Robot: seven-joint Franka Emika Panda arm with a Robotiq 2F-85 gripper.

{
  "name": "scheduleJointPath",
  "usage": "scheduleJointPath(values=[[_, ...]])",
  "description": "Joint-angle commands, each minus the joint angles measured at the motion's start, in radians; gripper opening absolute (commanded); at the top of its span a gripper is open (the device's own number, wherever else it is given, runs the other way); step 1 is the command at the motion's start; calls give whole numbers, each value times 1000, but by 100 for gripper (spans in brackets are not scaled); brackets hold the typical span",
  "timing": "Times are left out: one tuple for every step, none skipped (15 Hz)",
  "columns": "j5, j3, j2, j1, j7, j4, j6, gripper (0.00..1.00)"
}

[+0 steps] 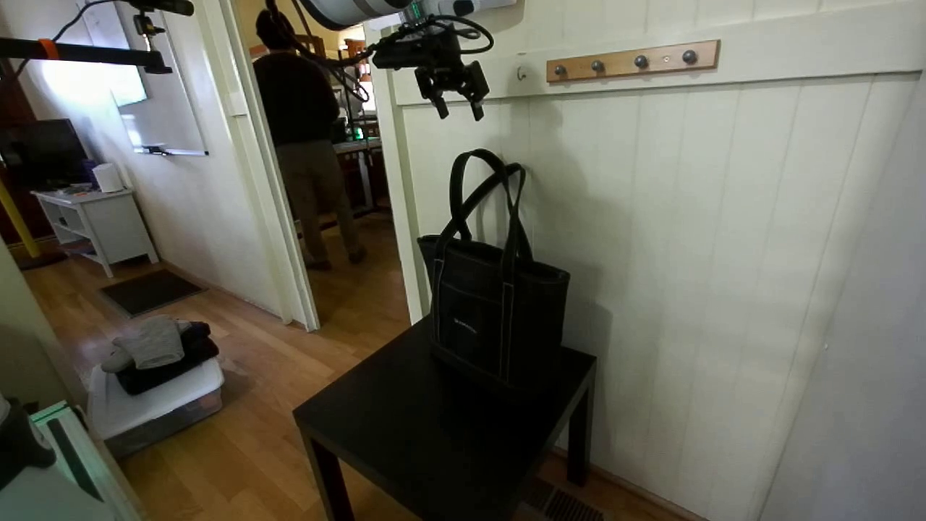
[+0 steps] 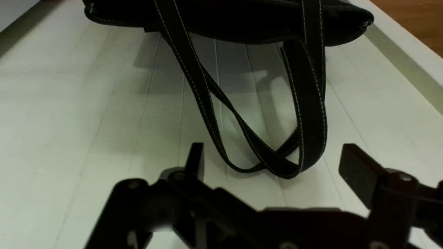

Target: Move the bag to the right

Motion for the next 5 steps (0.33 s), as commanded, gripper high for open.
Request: scheduleJointPath(values=[[-15,22,-10,-21,-4,-8,-3,100],[-23,22,-16,-22,-4,-14,-3,100],[-27,22,-21,-22,-4,-19,-3,100],[-29,22,-23,-23,-5,-20,-3,100],[-29,22,-24,-23,-6,-21,-3,100]])
